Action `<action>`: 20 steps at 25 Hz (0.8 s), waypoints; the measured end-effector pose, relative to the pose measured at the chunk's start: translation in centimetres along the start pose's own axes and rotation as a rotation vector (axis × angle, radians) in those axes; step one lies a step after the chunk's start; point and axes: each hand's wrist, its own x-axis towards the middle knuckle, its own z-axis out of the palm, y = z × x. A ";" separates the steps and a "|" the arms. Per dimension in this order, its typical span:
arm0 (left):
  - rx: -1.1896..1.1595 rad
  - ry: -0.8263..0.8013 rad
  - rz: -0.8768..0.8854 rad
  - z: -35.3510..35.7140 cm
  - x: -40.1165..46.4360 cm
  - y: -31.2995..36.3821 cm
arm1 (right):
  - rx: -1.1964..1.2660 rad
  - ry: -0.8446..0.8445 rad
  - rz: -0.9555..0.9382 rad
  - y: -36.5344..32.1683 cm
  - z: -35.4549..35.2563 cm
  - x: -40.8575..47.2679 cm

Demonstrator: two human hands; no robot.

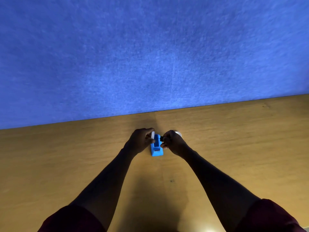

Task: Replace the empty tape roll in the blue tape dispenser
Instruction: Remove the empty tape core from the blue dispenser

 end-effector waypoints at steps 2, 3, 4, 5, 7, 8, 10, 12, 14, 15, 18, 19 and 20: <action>0.039 0.018 -0.018 0.0 0.7 -0.6 | -0.017 0.025 0.003 0.3 0.0 0.3; 0.049 0.027 -0.024 0.0 1.0 -0.8 | -0.028 0.042 0.003 0.4 0.0 0.4; 0.059 0.035 -0.030 0.1 1.4 -1.0 | -0.042 0.057 0.005 0.4 0.0 0.5; 0.072 0.042 -0.041 0.2 1.8 -1.1 | -0.060 0.070 0.007 0.5 0.0 0.6; 0.095 0.049 -0.062 0.4 2.5 -1.4 | -0.096 0.099 0.002 0.9 -0.2 0.7; 0.098 0.053 -0.071 0.5 2.9 -1.5 | -0.108 0.113 0.000 1.1 -0.2 0.7; 0.084 0.073 -0.092 0.6 3.6 -1.7 | -0.125 0.141 0.003 1.5 -0.4 0.7; 0.074 0.100 -0.129 0.8 4.3 -1.8 | -0.126 0.162 0.014 2.0 -0.3 0.7; 0.085 0.103 -0.166 1.1 4.9 -1.8 | -0.102 0.180 0.039 2.5 -0.1 0.6; 0.100 0.099 -0.176 1.3 5.2 -1.9 | -0.078 0.188 0.059 2.7 -0.1 0.6; 0.146 0.087 -0.189 1.8 6.3 -1.9 | -0.008 0.207 0.125 3.4 -0.2 0.6; 0.161 0.088 -0.192 1.9 6.6 -1.9 | 0.012 0.208 0.142 3.5 -0.3 0.6; 0.176 0.089 -0.199 2.0 7.1 -1.9 | 0.020 0.211 0.152 3.7 -0.4 0.7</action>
